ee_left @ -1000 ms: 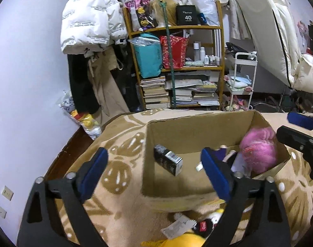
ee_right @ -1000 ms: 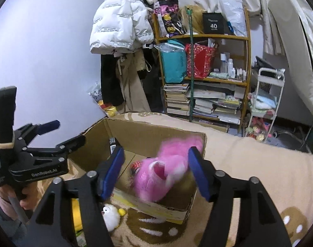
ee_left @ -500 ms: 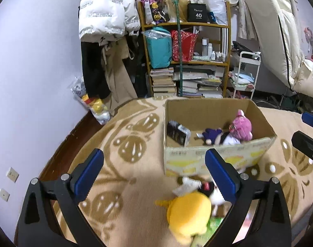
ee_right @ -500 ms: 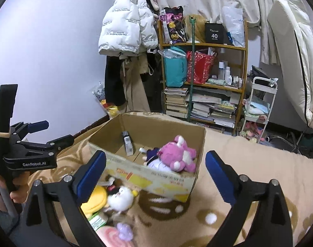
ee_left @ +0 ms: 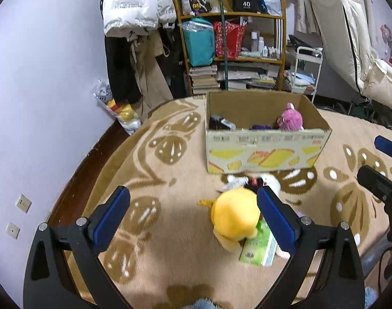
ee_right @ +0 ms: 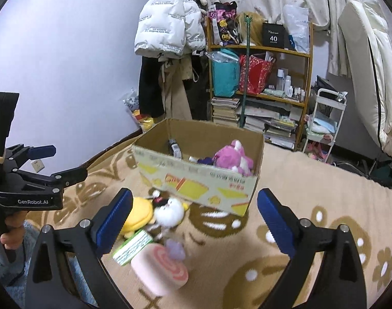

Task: Organize soft objects
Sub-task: 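Withdraw both grippers from the box toward the remaining toys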

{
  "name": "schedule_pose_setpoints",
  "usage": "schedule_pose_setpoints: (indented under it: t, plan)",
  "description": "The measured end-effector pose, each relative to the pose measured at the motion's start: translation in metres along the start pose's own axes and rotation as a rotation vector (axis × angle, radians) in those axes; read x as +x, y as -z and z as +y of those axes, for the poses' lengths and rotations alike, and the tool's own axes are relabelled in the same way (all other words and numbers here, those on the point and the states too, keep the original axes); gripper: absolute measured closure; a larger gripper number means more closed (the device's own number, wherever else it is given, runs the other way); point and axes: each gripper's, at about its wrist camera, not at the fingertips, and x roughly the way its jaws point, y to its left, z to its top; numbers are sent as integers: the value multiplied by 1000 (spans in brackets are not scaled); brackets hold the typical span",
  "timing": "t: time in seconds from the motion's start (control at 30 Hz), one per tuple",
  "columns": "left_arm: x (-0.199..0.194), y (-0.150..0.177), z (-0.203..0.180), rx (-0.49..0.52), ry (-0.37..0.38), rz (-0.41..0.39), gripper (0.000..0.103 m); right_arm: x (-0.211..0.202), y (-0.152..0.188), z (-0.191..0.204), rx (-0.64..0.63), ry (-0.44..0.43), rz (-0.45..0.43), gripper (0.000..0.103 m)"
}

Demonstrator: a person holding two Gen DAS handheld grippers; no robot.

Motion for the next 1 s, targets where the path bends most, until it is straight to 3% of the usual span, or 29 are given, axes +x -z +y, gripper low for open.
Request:
schedule_pose_setpoints:
  t: [0.27,0.6,1.0]
  plan:
    - [9,10,-3,-18,65,78,5,0,18,14,-12,-15,61,2]
    - [38,18,-16,3,93,174,5,21,31,14,-8,-17,141,2]
    - [68,27,-28,8,135,293,5,57,44,-10,129,-27,268,2]
